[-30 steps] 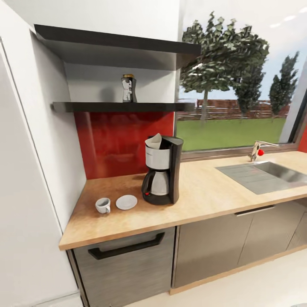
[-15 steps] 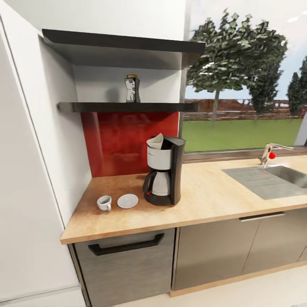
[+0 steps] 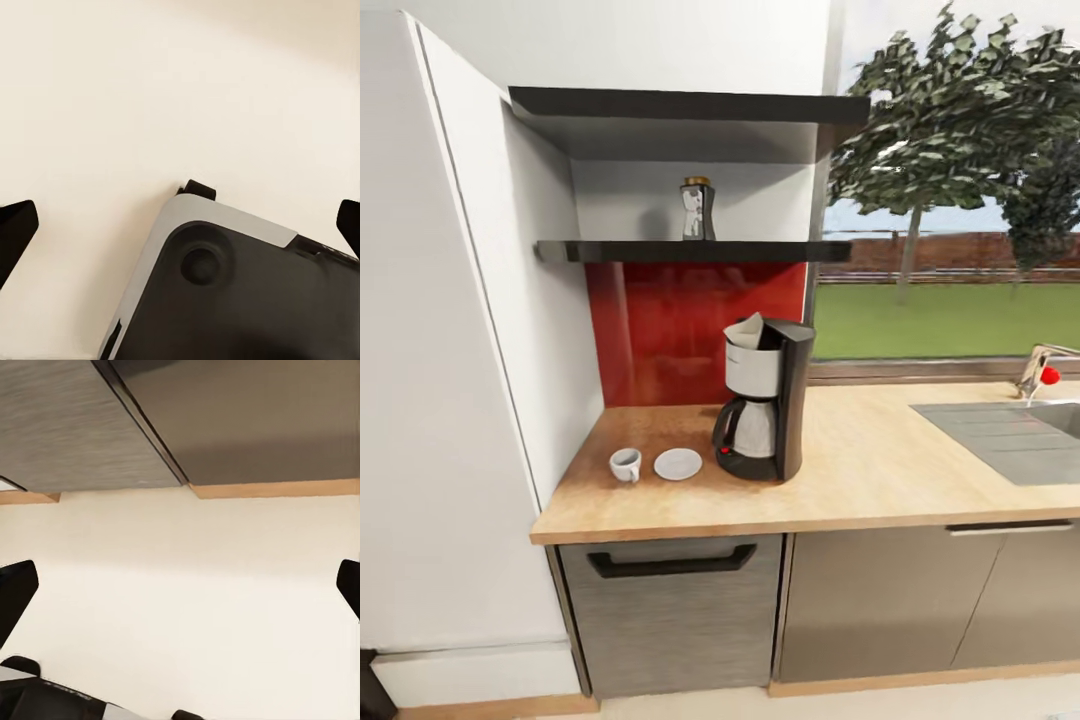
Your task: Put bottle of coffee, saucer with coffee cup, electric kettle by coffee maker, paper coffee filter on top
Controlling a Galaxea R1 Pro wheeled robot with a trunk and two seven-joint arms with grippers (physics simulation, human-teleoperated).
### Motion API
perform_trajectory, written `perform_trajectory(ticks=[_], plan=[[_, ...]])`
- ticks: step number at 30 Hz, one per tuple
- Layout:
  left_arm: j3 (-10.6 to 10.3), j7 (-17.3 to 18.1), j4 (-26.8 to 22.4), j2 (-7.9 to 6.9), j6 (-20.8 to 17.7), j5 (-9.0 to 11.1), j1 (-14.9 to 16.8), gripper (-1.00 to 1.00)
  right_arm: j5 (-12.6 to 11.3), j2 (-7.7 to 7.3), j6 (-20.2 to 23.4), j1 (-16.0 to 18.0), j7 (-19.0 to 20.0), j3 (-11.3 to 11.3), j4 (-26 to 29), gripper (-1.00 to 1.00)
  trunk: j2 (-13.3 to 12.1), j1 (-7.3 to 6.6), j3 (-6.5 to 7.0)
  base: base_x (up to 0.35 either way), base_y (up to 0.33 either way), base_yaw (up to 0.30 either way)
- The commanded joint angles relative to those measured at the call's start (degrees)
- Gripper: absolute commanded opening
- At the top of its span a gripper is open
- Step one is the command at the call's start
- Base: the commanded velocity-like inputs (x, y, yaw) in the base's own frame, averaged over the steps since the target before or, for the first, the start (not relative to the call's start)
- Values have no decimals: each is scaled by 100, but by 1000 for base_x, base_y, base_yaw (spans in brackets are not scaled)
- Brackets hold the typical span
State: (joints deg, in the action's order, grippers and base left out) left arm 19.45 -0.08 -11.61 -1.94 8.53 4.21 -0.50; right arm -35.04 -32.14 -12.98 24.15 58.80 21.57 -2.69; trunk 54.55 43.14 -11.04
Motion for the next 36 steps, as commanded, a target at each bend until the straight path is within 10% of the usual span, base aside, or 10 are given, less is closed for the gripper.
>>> perform_trajectory(ticks=[1,22,25,31,36], plan=[[-17,-1,-8,0,8,44,-3,100,-38,2,-38,11,-13,49,-21,100,5,-1,-7,-109,-217,251],[-87,163,-562,-119,-73,61,-3,100,-38,-2,-29,11,-70,49,-21,100,5,-1,-7,-15,-193,39],[-94,515,-1351,-167,-902,60,-3,100,-38,-2,-29,11,-75,49,-21,100,5,-1,-7,0,0,0],[-127,2886,-4040,-198,-3914,55,-3,100,-44,-166,-37,11,-79,41,-21,100,5,-1,-7,0,0,0],[-143,4189,-5170,-196,-4582,55,-3,100,-46,-270,-38,11,-79,40,-23,100,5,-1,-7,0,0,0]])
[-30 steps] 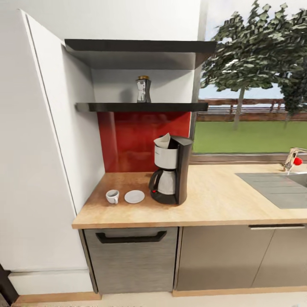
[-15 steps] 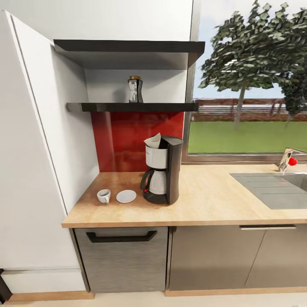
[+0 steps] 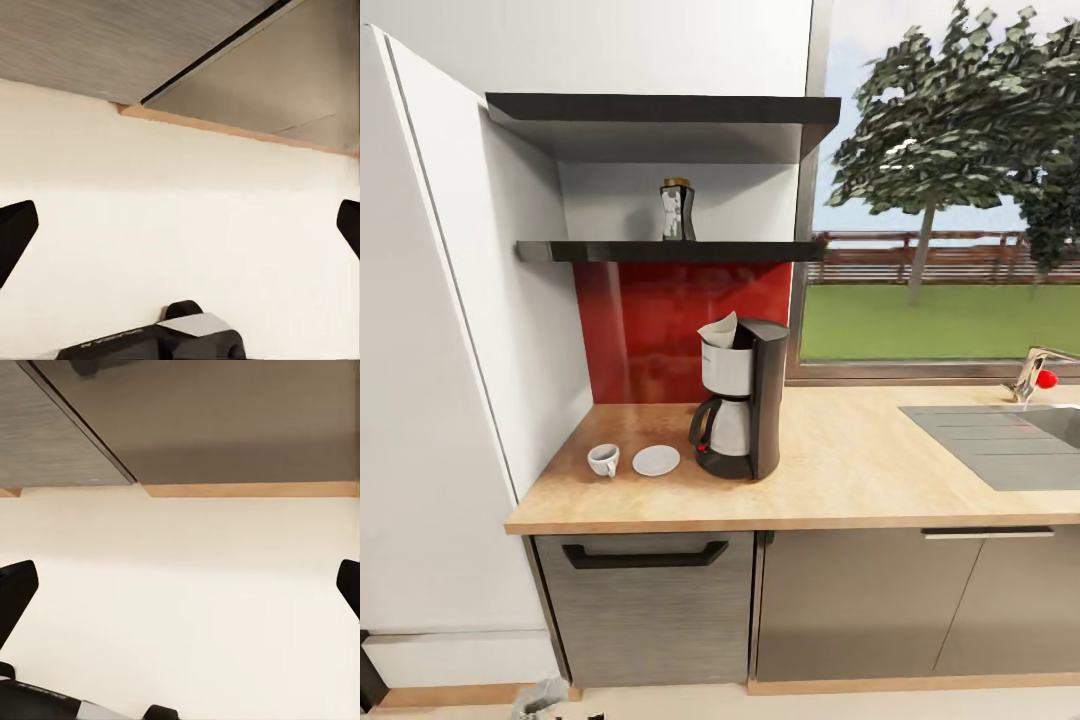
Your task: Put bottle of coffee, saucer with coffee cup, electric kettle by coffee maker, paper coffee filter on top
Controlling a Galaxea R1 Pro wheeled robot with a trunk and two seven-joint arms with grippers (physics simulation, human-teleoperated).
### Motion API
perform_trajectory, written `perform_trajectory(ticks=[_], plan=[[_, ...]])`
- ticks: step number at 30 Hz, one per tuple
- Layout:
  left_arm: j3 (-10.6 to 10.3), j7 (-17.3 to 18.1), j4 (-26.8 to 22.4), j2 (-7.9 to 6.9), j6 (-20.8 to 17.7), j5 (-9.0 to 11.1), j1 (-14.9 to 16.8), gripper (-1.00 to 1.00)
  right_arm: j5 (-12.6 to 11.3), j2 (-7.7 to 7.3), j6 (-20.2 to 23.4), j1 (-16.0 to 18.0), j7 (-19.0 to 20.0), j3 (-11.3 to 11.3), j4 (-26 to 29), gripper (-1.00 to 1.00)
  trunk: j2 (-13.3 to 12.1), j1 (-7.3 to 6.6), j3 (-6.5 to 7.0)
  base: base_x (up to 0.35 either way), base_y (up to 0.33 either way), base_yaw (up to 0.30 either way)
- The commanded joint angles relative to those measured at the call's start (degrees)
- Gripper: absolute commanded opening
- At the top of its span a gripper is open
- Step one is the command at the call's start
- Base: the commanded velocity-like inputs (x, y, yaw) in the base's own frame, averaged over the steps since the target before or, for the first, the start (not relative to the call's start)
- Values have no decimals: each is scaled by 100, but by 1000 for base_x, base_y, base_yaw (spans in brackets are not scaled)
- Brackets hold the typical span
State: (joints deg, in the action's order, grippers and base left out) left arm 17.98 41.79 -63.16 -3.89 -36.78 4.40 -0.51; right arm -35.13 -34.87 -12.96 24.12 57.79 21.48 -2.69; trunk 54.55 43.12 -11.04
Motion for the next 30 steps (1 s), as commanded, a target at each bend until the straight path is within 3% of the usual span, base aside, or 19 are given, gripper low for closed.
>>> perform_trajectory(ticks=[1,6,7,10,13,18,22,26,27,28,30], plan=[[1,389,-377,0,-289,37,-2,100,-37,-13,-39,14,19,49,-23,100,5,1,-7,0,0,0],[-4,1629,-1547,13,-1105,42,-2,100,-37,-53,-40,14,15,49,-22,100,5,1,-7,0,0,0],[-4,2052,-1975,20,-1336,47,0,100,-37,-59,-40,14,11,49,-23,100,5,1,-7,0,0,0],[-6,2587,-2293,25,-1652,88,8,100,-37,-62,-40,14,7,49,-23,100,5,1,-7,0,0,0],[-11,3253,-2459,39,-1913,370,223,100,-37,-63,-40,14,5,49,-22,100,5,1,-7,0,0,0],[-112,3463,-2505,137,-1995,712,849,100,-37,-64,-40,14,5,49,-22,100,5,1,-7,0,0,0],[-422,3499,-2508,319,-2017,947,1535,100,-37,-97,-40,14,5,49,-21,100,5,1,-7,0,0,0],[-568,3476,-2489,645,-2024,999,2533,100,-37,-125,-40,14,5,49,-22,100,5,1,-7,0,0,0],[-587,3385,-2480,771,-2025,1003,2905,100,-37,-128,-40,14,1,49,-22,100,5,1,-7,0,0,0],[-593,3326,-2475,828,-2025,1005,3070,100,-37,-129,-40,14,-5,49,-22,100,5,1,-7,0,0,0],[-614,2907,-2452,1087,-2026,1008,3737,100,-37,-132,-40,14,-67,49,-23,100,5,1,-7,0,0,0]])
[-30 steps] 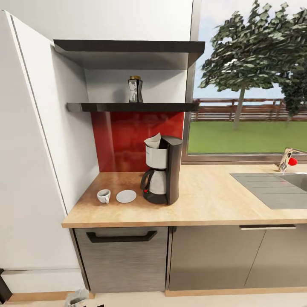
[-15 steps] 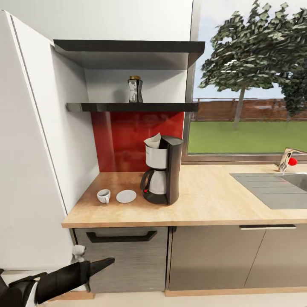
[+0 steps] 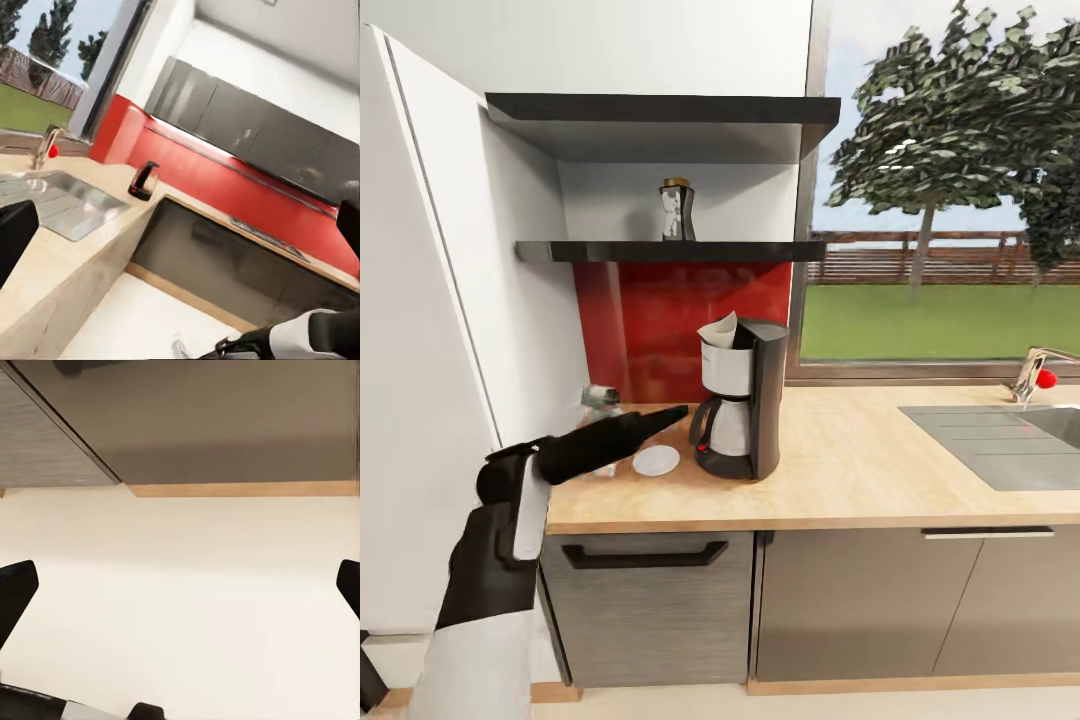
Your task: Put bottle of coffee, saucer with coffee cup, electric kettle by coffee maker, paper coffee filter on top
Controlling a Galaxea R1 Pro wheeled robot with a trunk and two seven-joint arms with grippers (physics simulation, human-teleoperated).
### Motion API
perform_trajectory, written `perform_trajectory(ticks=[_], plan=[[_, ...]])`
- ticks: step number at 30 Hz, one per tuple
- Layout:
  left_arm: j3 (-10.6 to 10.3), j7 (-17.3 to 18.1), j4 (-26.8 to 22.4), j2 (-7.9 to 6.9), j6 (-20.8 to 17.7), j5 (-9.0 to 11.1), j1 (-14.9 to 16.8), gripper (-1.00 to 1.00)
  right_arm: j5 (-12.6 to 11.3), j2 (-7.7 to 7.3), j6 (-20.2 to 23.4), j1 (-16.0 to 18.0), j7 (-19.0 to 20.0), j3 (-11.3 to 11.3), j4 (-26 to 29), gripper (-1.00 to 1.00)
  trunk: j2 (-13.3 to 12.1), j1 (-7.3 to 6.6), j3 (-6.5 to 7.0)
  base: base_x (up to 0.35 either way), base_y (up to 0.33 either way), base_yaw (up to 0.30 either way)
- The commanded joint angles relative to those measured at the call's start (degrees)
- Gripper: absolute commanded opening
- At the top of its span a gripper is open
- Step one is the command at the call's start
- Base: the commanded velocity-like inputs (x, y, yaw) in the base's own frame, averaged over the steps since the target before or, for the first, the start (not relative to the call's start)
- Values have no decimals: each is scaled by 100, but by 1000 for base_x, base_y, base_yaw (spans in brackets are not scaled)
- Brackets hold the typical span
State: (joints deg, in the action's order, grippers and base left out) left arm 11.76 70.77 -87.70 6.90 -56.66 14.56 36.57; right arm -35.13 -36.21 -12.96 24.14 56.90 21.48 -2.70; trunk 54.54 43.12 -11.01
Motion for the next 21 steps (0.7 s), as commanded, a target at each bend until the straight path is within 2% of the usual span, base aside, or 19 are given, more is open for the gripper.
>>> perform_trajectory(ticks=[1,2,3,4,5,6,7,8,10,11,12,13,14,15,16,19,21], plan=[[2,-304,18,138,-37,-7,376,100,-38,1,-40,12,-19,49,-21,100,7,1,-10,0,0,0],[0,-472,35,195,-39,-7,557,100,-38,1,-40,12,-37,49,-21,100,7,1,-10,0,0,0],[-4,-801,102,290,-42,-7,950,100,-38,0,-40,12,-63,49,-21,100,7,1,-10,0,0,0],[-8,-949,157,310,-43,-7,1159,100,-38,0,-40,12,-72,49,-20,100,7,1,-10,0,0,0],[-28,-1289,440,310,-45,-6,1810,100,-38,0,-40,12,-90,49,-20,100,7,1,-10,0,0,0],[-33,-1369,574,310,-45,-6,2042,100,-38,0,-40,12,-94,49,-20,100,7,1,-10,0,0,0],[-39,-1488,895,310,-44,-6,2520,100,-38,0,-40,12,-99,49,-20,100,7,1,-10,0,0,0],[-42,-1539,1064,310,-43,-6,2748,100,-38,0,-40,12,-101,49,-20,100,7,1,-10,0,0,0],[-47,-1911,1662,310,-35,-6,3523,100,-38,0,-40,12,-106,49,-20,100,7,1,-10,0,0,0],[-48,-2070,1762,310,-34,-6,3677,100,-38,0,-40,12,-106,49,-20,100,7,1,-10,0,0,0],[-49,-2515,1913,310,-32,-7,3956,100,-38,0,-46,12,-107,51,-20,100,7,1,-10,0,0,0],[-49,-2773,1968,310,-32,-9,4079,100,-38,0,-57,10,-107,52,-20,100,7,1,-10,0,0,0],[-50,-3582,2084,310,-30,-7,4370,100,-36,0,-140,6,-108,55,-24,100,7,1,-10,0,0,0],[-50,-3848,2111,310,-30,-7,4447,100,-35,2,-174,4,-106,56,-25,100,7,1,-10,0,0,0],[-51,-4574,2174,310,-30,-7,4651,100,-29,10,-257,-8,-105,61,-27,100,7,1,-10,0,0,0],[-53,-5272,2332,310,-27,-6,4926,100,-21,29,-319,-137,-110,71,-28,100,7,1,-10,0,0,0],[-83,-5537,2464,310,-21,-7,5064,100,-14,43,-353,-293,-114,78,-25,100,7,1,-10,0,0,0]])
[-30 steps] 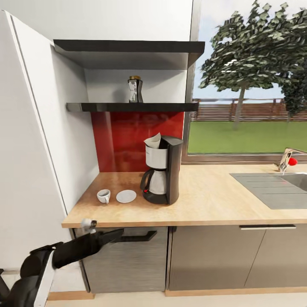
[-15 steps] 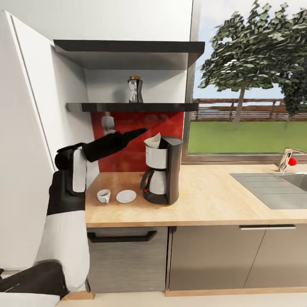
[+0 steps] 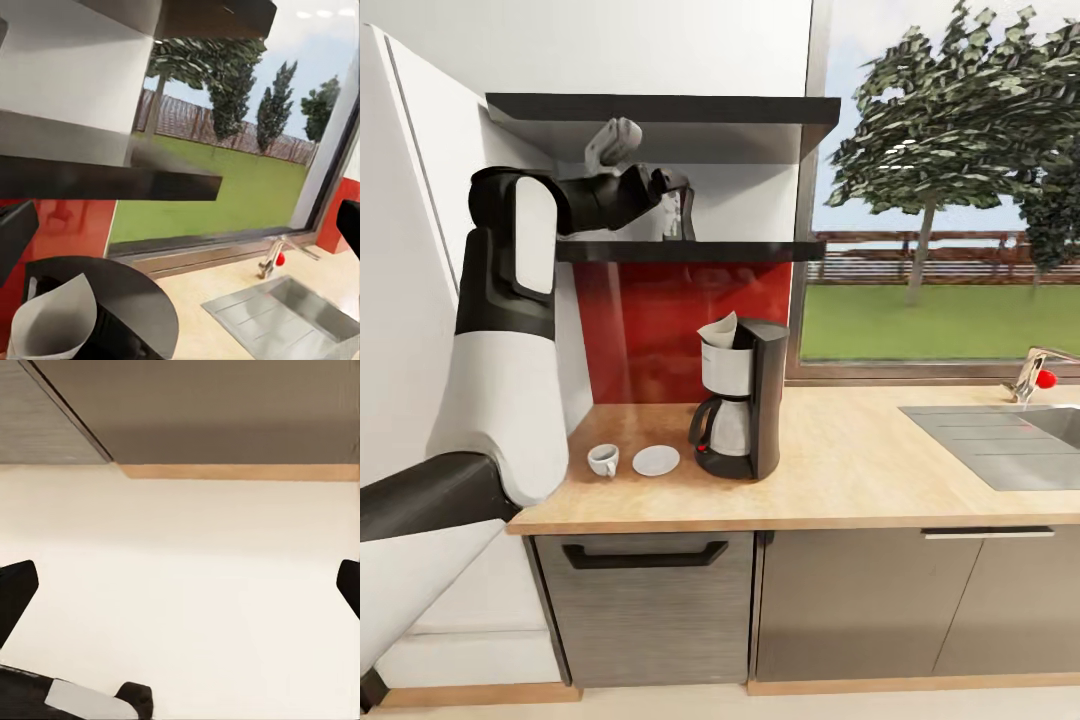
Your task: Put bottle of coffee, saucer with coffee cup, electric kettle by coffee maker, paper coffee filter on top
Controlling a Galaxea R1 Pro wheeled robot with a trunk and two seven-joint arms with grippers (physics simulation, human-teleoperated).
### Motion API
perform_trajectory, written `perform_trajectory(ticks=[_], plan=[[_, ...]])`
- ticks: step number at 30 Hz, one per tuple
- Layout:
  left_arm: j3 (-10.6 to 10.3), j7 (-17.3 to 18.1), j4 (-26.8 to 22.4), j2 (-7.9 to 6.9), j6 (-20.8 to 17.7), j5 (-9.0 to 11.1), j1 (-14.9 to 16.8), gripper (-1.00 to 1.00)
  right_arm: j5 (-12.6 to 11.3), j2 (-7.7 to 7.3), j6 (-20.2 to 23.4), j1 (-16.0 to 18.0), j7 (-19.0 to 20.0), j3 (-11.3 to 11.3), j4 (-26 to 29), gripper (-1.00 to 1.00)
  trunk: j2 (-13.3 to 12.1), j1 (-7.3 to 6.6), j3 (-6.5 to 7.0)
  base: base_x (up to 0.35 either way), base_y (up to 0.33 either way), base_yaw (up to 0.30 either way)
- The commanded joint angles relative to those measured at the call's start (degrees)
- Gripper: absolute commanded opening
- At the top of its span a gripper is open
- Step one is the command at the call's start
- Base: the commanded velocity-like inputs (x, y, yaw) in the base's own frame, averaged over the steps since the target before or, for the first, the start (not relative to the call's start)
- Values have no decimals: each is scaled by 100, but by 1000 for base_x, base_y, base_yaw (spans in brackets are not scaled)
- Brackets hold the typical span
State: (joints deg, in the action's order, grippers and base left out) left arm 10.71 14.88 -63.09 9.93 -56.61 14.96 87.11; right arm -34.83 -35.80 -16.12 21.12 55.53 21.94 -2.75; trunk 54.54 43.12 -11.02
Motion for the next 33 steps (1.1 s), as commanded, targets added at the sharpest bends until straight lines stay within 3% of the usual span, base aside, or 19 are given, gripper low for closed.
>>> perform_trajectory(ticks=[1,5,7,9,10,11,14,18,19,21,22,25,33], plan=[[-22,-54,61,7,-22,-52,66,100,-41,14,-113,-101,22,34,-21,100,6,1,-9,0,0,0],[-155,-467,133,7,-12,-61,140,100,84,249,-780,-554,26,42,-14,100,6,1,-9,0,0,0],[-388,-831,127,7,-9,-57,155,100,380,440,-1195,-770,27,48,-9,100,6,1,-9,0,0,0],[-511,-943,122,7,-9,-57,159,100,622,558,-1313,-826,23,49,-8,100,6,1,-9,0,0,0],[-595,-1014,119,7,-8,-53,162,100,936,718,-1393,-862,-18,48,-7,100,6,1,-9,0,0,0],[-623,-1039,118,7,-8,-50,163,100,1102,803,-1421,-877,-67,48,-7,100,6,1,-9,0,0,0],[-707,-1117,114,7,-8,-42,165,100,2304,1344,-1618,-942,-945,48,-6,100,6,1,-9,0,0,0],[-724,-1134,113,7,-8,-39,164,100,3181,1678,-1756,-969,-1617,44,-6,100,6,1,-9,0,0,0],[-729,-1138,113,7,-8,-39,165,100,3536,1832,-1797,-982,-1819,42,-6,100,6,1,-9,0,0,0],[-732,-1141,113,7,-8,-41,165,100,3797,1975,-1823,-997,-1951,41,-6,100,6,1,-9,0,0,0],[-733,-1143,113,7,-5,-43,166,100,3982,2122,-1839,-1039,-2038,40,-6,100,6,1,-9,0,0,0],[-739,-1149,113,7,0,-45,165,100,4267,2424,-1862,-1204,-2223,35,0,100,6,1,-9,0,0,0],[-1038,-1160,111,7,5,-56,165,100,4367,2510,-1868,-1273,-2364,32,-5,100,6,1,-9,111,0,0]])
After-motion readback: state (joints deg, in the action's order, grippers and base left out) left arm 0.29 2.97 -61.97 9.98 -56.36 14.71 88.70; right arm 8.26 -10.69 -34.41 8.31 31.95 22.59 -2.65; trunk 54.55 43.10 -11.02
